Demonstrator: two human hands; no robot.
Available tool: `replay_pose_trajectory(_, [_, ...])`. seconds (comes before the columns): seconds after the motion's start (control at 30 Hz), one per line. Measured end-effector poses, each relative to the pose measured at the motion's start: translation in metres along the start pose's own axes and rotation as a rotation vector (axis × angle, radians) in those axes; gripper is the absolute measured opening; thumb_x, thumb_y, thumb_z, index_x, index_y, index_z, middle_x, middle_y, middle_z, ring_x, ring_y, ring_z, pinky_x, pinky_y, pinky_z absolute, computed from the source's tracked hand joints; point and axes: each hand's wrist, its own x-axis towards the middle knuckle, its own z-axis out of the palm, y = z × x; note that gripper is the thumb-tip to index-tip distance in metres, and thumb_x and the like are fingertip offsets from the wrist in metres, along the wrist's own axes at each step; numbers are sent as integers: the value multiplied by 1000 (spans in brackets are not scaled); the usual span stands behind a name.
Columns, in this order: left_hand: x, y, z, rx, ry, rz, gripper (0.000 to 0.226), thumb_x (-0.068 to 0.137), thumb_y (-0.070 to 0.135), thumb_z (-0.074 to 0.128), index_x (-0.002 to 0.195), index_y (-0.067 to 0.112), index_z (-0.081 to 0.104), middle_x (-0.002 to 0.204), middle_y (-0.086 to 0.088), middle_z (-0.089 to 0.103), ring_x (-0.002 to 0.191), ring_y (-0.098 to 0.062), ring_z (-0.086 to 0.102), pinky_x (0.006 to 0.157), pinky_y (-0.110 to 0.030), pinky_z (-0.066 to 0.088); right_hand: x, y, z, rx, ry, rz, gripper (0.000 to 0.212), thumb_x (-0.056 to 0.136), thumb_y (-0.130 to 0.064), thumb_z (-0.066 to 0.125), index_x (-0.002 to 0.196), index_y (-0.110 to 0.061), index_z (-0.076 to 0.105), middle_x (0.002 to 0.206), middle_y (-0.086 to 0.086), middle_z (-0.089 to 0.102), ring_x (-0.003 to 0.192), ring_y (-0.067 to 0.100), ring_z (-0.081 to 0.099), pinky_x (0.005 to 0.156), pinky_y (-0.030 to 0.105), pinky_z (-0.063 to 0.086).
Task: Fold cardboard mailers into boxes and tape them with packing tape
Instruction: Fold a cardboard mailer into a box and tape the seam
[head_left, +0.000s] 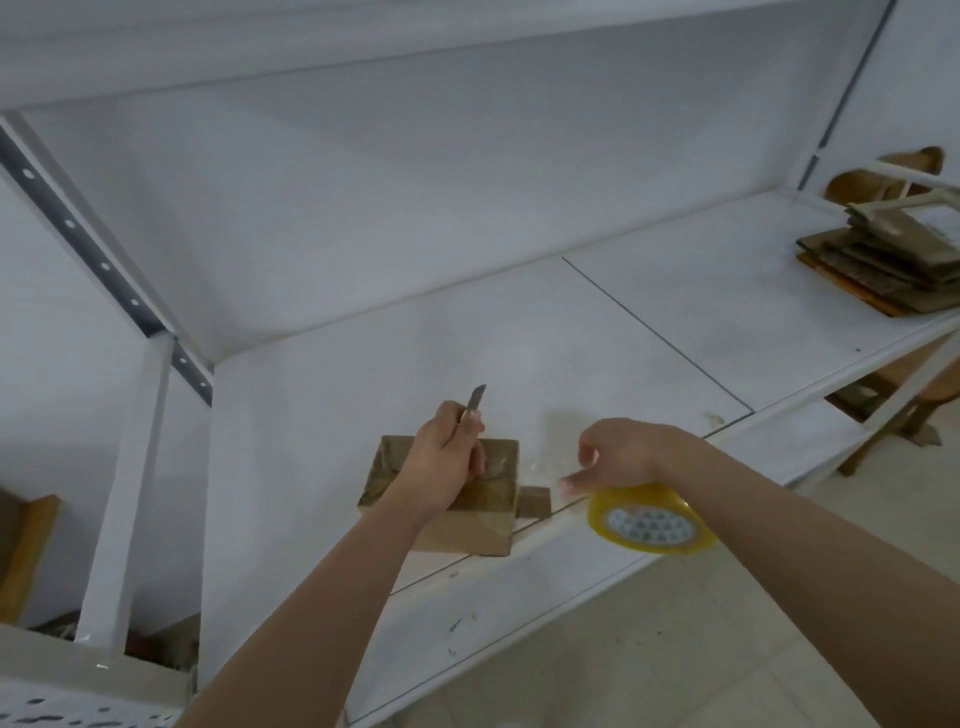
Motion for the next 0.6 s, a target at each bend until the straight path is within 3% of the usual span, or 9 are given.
replay_pose_trajectory(0.17, [-2, 7, -11, 89, -152, 44, 34, 105, 28, 36, 85, 9, 56, 65, -1, 59, 51, -10, 51, 53, -16, 45, -7, 15, 2, 290, -33, -112, 32, 84, -60, 61, 107, -40, 70, 111, -18, 60, 99, 8, 58, 81, 25, 46])
replay_pose_trajectory(0.23, [-2, 14, -14, 151, -230, 53, 38, 105, 30, 37, 87, 8, 63, 61, 3, 58, 54, -6, 53, 55, -14, 45, -8, 13, 2, 343, -41, -137, 25, 90, -53, 59, 110, -42, 70, 116, -15, 62, 106, 11, 58, 87, 28, 46])
replay_pose_trajectory(0.37, [-3, 35, -9, 367, -350, 76, 43, 104, 33, 38, 74, 19, 66, 54, 8, 58, 56, -4, 55, 62, -15, 43, -9, 12, 0, 437, -35, -151, 21, 96, -39, 57, 110, -38, 73, 116, -13, 65, 109, 14, 59, 94, 32, 47])
replay_pose_trajectory(0.53, [2, 51, 9, 753, -491, -2, 48, 104, 28, 35, 79, 5, 69, 65, 4, 56, 63, -8, 49, 57, -14, 34, -11, 9, 2, 381, 54, -120, 25, 95, -36, 58, 115, -29, 72, 122, -5, 65, 103, 12, 56, 84, 26, 42])
replay_pose_trajectory(0.6, [2, 51, 16, 832, -481, -29, 48, 105, 27, 32, 82, 4, 67, 73, 1, 55, 69, -11, 49, 61, -20, 34, -12, 7, 2, 307, 82, -112, 28, 97, -33, 55, 117, -20, 71, 126, -1, 65, 110, 16, 58, 89, 28, 44])
